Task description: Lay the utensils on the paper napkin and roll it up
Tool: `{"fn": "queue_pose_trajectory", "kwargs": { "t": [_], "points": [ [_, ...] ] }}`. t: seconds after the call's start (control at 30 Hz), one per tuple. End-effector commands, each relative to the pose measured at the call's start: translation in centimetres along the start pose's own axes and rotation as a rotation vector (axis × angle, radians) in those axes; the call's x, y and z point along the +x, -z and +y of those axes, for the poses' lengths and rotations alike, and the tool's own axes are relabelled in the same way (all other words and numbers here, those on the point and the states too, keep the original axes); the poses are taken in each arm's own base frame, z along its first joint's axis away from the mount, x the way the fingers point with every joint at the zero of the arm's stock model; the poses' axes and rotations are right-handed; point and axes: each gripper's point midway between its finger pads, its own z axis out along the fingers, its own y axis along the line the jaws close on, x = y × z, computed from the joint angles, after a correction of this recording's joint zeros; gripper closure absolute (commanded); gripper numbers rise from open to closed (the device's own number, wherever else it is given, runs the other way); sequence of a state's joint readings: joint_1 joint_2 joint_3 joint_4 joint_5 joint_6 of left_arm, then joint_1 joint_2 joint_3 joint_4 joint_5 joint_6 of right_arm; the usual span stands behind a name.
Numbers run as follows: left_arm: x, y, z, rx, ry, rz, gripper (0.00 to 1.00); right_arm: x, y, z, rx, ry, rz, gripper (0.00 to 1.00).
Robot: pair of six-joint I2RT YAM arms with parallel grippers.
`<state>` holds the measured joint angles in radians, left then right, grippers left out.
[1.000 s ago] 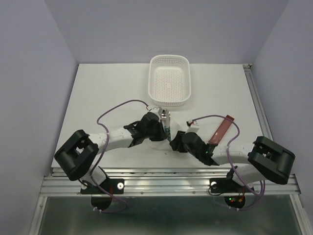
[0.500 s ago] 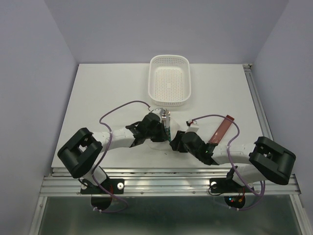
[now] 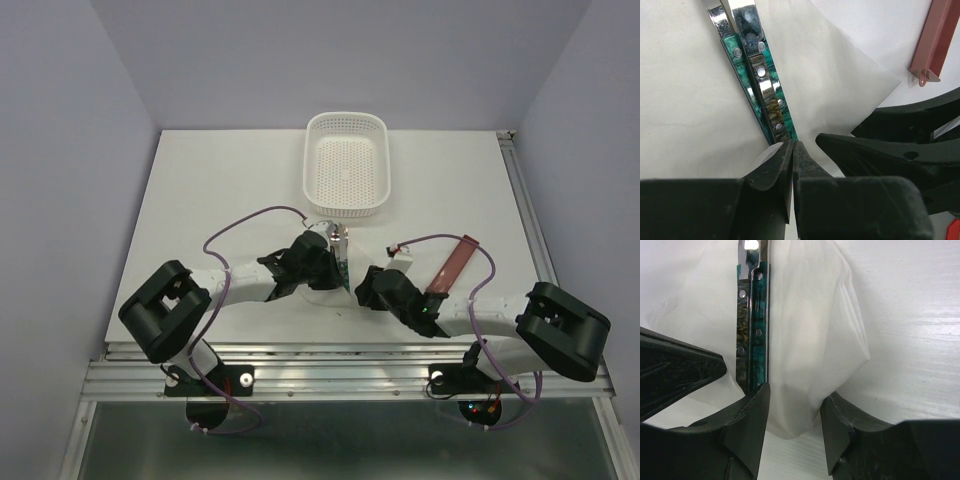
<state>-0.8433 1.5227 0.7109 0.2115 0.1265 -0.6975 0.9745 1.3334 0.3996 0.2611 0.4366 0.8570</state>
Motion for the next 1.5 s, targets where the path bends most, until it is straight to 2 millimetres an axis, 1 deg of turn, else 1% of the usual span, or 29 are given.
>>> {"fn": "queue_pose_trajectory", "kwargs": {
  "t": [0.0,0.17,0.23,0.3,0.4,0.47,0.5,0.53,0.6,0.63,0.7,0.83,1.07,1.2,1.47],
  "points": [
    [0.0,-0.1,0.2,-0.001,-0.007,-0.019,0.87,-2.6,-0.4,1.9,-0.015,-0.024,-0.077,0.51],
    [0.1,0.1,0.4,-0.008,-0.007,-0.025,0.87,-2.7,-0.5,2.3,-0.016,-0.013,-0.067,0.51],
    [0.1,0.2,0.5,-0.008,-0.007,-0.027,0.87,-2.9,-0.4,2.0,-0.003,-0.019,-0.076,0.52],
    [0.1,0.2,0.6,-0.011,-0.008,-0.03,0.87,-3.1,-0.4,1.9,0.003,-0.019,-0.083,0.53],
    [0.2,0.1,0.7,-0.014,-0.007,-0.03,0.87,-3.7,-0.5,2.1,0.012,-0.012,-0.098,0.58],
    [0.2,0.1,0.7,-0.014,-0.007,-0.03,0.87,-3.8,-0.5,2.1,0.017,0.005,-0.097,0.67],
    [0.2,0.1,0.7,-0.011,-0.007,-0.03,0.87,-4.0,-0.5,2.5,0.011,0.009,-0.1,0.71],
    [0.2,0.1,0.7,-0.012,-0.008,-0.029,0.87,-4.1,-0.6,2.6,0.009,0.016,-0.1,0.79],
    [0.1,0.1,0.8,-0.015,-0.008,-0.033,0.87,-4.3,-0.6,3.1,-0.003,0.041,-0.097,0.87],
    [0.2,0.1,0.8,-0.017,-0.008,-0.033,0.87,-4.7,-0.6,3.5,-0.012,0.047,-0.103,0.94],
    [0.1,0.1,0.9,-0.019,-0.008,-0.038,0.87,-5.0,-0.6,4.1,-0.031,0.069,-0.104,0.99],
    [0.2,-0.1,1.1,-0.029,-0.008,-0.032,0.87,-5.3,-0.6,5.3,-0.068,0.1,-0.1,0.99],
    [0.4,-0.2,1.3,-0.037,-0.006,-0.03,0.87,-4.9,-0.9,6.9,-0.146,0.145,-0.077,0.99],
    [0.5,-0.1,1.6,-0.047,0.001,-0.026,0.87,-4.4,-0.6,8.3,-0.231,0.179,-0.058,0.99],
    [1.1,-0.3,2.3,-0.067,0.016,-0.017,0.87,-4.0,-0.8,8.5,-0.247,0.183,-0.047,0.99]
  ]
}}
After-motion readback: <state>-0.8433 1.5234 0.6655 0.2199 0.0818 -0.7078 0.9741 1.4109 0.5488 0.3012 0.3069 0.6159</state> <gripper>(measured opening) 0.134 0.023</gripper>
